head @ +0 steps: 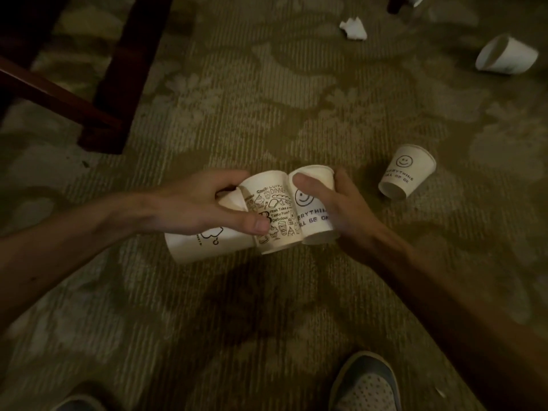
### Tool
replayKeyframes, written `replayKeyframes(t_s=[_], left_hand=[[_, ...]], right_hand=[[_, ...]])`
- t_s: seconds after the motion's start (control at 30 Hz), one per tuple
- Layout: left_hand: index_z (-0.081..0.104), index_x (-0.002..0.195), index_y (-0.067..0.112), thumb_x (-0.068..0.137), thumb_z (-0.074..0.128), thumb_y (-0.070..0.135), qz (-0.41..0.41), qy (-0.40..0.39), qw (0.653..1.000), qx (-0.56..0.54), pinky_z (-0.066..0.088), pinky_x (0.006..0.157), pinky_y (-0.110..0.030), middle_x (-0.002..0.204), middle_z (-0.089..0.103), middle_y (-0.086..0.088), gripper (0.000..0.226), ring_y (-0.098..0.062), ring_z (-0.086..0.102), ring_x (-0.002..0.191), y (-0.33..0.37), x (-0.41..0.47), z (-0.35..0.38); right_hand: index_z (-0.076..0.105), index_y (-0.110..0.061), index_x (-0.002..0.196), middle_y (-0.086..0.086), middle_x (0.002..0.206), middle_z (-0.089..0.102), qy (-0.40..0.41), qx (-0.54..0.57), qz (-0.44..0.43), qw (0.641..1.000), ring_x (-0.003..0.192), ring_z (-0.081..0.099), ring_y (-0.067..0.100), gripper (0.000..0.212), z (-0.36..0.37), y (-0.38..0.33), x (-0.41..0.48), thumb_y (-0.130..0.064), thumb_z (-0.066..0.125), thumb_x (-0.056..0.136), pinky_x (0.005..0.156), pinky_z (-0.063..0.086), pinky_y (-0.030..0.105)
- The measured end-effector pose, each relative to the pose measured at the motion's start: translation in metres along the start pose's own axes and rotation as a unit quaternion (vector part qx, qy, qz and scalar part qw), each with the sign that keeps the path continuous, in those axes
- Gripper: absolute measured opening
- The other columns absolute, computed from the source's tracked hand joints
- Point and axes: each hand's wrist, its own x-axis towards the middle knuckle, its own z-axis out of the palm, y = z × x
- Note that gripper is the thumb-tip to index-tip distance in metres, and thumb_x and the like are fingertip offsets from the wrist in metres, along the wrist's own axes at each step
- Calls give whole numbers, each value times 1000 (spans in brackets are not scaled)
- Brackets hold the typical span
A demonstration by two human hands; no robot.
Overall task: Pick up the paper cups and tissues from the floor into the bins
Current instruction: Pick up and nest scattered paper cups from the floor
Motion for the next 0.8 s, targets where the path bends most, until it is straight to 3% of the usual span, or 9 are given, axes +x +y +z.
replayKeyframes(t_s=[0.1, 0.23, 0.43, 0.57, 0.63, 0.7, 0.8], left_hand=[[63, 119, 25, 59, 84, 53, 17, 15, 998, -51, 57, 87, -27, 111, 73, 11, 70, -8, 68, 103, -8, -12, -4], [68, 109, 32, 67, 84, 51, 27, 50, 995, -80, 55, 80, -19, 108, 74, 13, 49, -4, 69, 101, -15, -29, -6], [72, 104, 32, 68, 77, 57, -5, 136, 989, -53, 57, 79, -24, 103, 75, 11, 44, -6, 70, 96, -6, -87, -51], [71, 102, 37, 77, 68, 67, -43, 218, 975, 12, 49, 55, -14, 89, 75, 12, 39, -3, 70, 73, -1, -162, -100], [71, 101, 36, 79, 61, 64, -55, 267, 962, 29, 49, 58, -11, 89, 75, 14, 38, -2, 71, 75, 0, -209, -123], [72, 98, 41, 80, 57, 71, -73, 317, 944, 56, 48, 56, -10, 84, 75, 14, 38, -1, 70, 70, 1, -260, -139], [69, 98, 48, 72, 53, 79, -102, 376, 917, 80, 47, 51, -10, 80, 75, 13, 44, -2, 69, 65, -1, -338, -150]], right_hand=[[47, -22, 127, 9, 109, 71, -26, 18, 14, 999, 85, 74, 28, 93, 11, -8, -4, -48, 85, 47, 62, 58, 42], [50, -18, 125, 12, 107, 71, -63, 94, 0, 994, 84, 74, 27, 93, 27, -25, -4, -27, 88, 41, 58, 57, 39], [53, -18, 121, 8, 105, 73, -134, -25, -88, 987, 89, 74, 27, 95, 92, -75, -3, -31, 88, 33, 64, 59, 42], [50, -26, 116, 2, 98, 72, -183, -76, -150, 969, 81, 74, 23, 99, 174, -114, -12, -43, 86, 26, 59, 59, 42], [47, -28, 119, 1, 103, 68, -214, -101, -180, 955, 81, 74, 20, 97, 221, -130, -21, -45, 86, 32, 61, 60, 41], [45, -29, 121, -1, 104, 67, -258, -116, -206, 937, 80, 73, 15, 81, 268, -142, -33, -38, 89, 53, 59, 60, 34], [43, -32, 120, -2, 101, 68, -309, -148, -232, 910, 79, 73, 14, 55, 338, -153, -55, -40, 77, 77, 65, 62, 36]])
